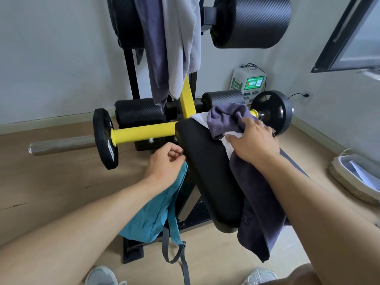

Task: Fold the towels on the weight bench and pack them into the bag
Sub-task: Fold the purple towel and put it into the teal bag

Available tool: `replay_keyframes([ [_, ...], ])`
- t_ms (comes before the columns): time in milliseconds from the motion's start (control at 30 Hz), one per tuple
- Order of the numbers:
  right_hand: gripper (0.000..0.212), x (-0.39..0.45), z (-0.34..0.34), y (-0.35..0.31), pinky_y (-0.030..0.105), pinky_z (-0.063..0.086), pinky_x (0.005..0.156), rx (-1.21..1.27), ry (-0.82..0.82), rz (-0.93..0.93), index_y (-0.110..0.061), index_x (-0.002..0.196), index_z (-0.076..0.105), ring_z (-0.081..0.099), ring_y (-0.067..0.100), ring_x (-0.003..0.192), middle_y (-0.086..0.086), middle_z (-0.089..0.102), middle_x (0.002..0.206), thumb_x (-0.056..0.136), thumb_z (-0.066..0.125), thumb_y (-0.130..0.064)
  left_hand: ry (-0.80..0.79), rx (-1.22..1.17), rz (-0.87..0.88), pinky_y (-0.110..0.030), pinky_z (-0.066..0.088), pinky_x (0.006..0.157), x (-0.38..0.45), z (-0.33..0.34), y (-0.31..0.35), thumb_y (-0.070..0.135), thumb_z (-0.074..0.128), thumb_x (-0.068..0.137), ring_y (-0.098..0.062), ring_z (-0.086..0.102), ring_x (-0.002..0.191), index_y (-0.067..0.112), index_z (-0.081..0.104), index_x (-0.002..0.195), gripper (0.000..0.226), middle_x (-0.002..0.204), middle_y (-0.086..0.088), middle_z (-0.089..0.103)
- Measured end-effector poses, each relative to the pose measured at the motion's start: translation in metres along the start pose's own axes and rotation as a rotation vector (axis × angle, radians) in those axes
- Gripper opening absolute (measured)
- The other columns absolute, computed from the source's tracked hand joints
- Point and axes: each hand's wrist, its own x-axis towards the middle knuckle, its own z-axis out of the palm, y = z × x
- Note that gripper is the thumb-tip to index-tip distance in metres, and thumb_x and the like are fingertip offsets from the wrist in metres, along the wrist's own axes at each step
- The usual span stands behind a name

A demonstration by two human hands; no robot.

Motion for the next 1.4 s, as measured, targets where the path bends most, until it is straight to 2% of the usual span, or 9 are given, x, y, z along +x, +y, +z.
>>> replay_keyframes([
  [333, 0.024, 0.017, -0.003, 0.019, 0.028, 0.039, 0.083, 0.275, 0.127, 0.01, -0.013, 0.113, 0.071, 0.058, 0.034, 0.116, 0.013, 0.065, 0.119, 0.092, 0.061, -0.013, 0.066, 0.062, 0.53, -0.008, 0.033, 0.098, -0.02, 0.01, 0.032, 0.03, 0.072, 0.088, -0.001, 0.052, 0.115, 0.028, 0.064, 0.115, 0.028, 0.117, 0.018, 0.06],
  [567, 0.02, 0.014, -0.018, 0.015, 0.035, 0.045, 0.096, 0.549, 0.364, 0.062, -0.024, 0.11, 0.065, 0.058, 0.022, 0.107, 0.003, 0.067, 0.108, 0.101, 0.046, -0.022, -0.176, 0.167, 0.577, -0.01, 0.024, 0.109, -0.027, 0.013, 0.043, 0.042, 0.072, 0.09, 0.0, 0.04, 0.135, 0.028, 0.063, 0.127, 0.041, 0.133, 0.014, 0.058],
  [667, 0.018, -0.004, -0.047, -0.003, 0.006, 0.037, 0.071, 0.831, 0.528, -0.036, -0.018, 0.116, 0.057, 0.054, -0.009, 0.079, -0.017, 0.059, 0.09, 0.106, 0.043, -0.02, -0.253, 0.138, 0.615, -0.024, 0.025, 0.12, -0.032, 0.012, 0.052, 0.048, 0.059, 0.098, 0.005, 0.03, 0.144, 0.029, 0.055, 0.142, 0.048, 0.145, 0.017, 0.051],
  [767, 0.009, -0.024, -0.067, -0.018, 0.009, 0.038, 0.064, 0.993, 0.597, -0.224, -0.021, 0.107, 0.051, 0.052, -0.007, 0.064, -0.016, 0.058, 0.079, 0.106, 0.044, -0.015, -0.31, -0.093, 0.494, -0.029, 0.027, 0.122, -0.035, 0.01, 0.065, 0.055, 0.048, 0.098, 0.005, 0.034, 0.143, 0.027, 0.056, 0.143, 0.054, 0.143, 0.02, 0.05],
  [933, 0.012, -0.05, -0.081, -0.031, 0.015, 0.039, 0.055, 1.279, 0.143, -0.516, -0.015, 0.099, 0.057, 0.047, 0.0, 0.055, -0.012, 0.057, 0.065, 0.104, 0.05, -0.008, -0.475, -0.953, 0.089, -0.038, 0.043, 0.112, -0.048, -0.013, 0.106, 0.083, 0.04, 0.083, -0.018, 0.06, 0.13, 0.019, 0.057, 0.14, 0.087, 0.138, -0.002, 0.066],
  [1067, 0.029, -0.066, -0.076, -0.038, 0.02, 0.05, 0.056, 1.244, -0.418, -0.504, -0.015, 0.092, 0.07, 0.063, 0.014, 0.067, 0.003, 0.073, 0.084, 0.102, 0.052, -0.035, -0.329, -1.078, -0.047, -0.024, 0.061, 0.064, -0.043, -0.042, 0.111, 0.068, 0.038, 0.093, -0.006, 0.074, 0.068, 0.022, 0.055, 0.131, 0.062, 0.087, 0.008, 0.076],
  [1133, 0.025, -0.066, -0.07, -0.038, 0.029, 0.054, 0.052, 1.199, -0.304, -0.436, -0.012, 0.088, 0.07, 0.067, 0.022, 0.061, 0.007, 0.074, 0.078, 0.099, 0.059, -0.031, -0.326, -1.051, -0.078, -0.024, 0.06, 0.061, -0.038, -0.054, 0.105, 0.056, 0.048, 0.097, -0.007, 0.074, 0.067, 0.025, 0.067, 0.11, 0.039, 0.076, 0.008, 0.076],
  [1267, 0.035, -0.054, -0.059, -0.029, 0.04, 0.058, 0.061, 0.882, 0.045, -0.275, -0.025, 0.095, 0.069, 0.069, 0.022, 0.067, 0.0, 0.071, 0.075, 0.078, 0.078, -0.054, -0.398, -1.136, -0.107, -0.031, 0.058, 0.088, -0.034, -0.065, 0.101, 0.034, 0.058, 0.092, -0.021, 0.072, 0.108, 0.009, 0.076, 0.111, 0.036, 0.112, -0.013, 0.075],
  [1400, 0.074, -0.058, -0.057, -0.033, 0.034, 0.054, 0.077, 0.897, -0.453, -0.14, -0.022, 0.108, 0.073, 0.065, 0.021, 0.081, -0.004, 0.07, 0.088, 0.067, 0.064, -0.082, -0.528, -1.206, -0.097, -0.028, 0.061, 0.074, -0.044, -0.068, 0.104, 0.029, 0.053, 0.09, -0.021, 0.076, 0.087, 0.007, 0.081, 0.09, 0.035, 0.093, -0.013, 0.077],
])
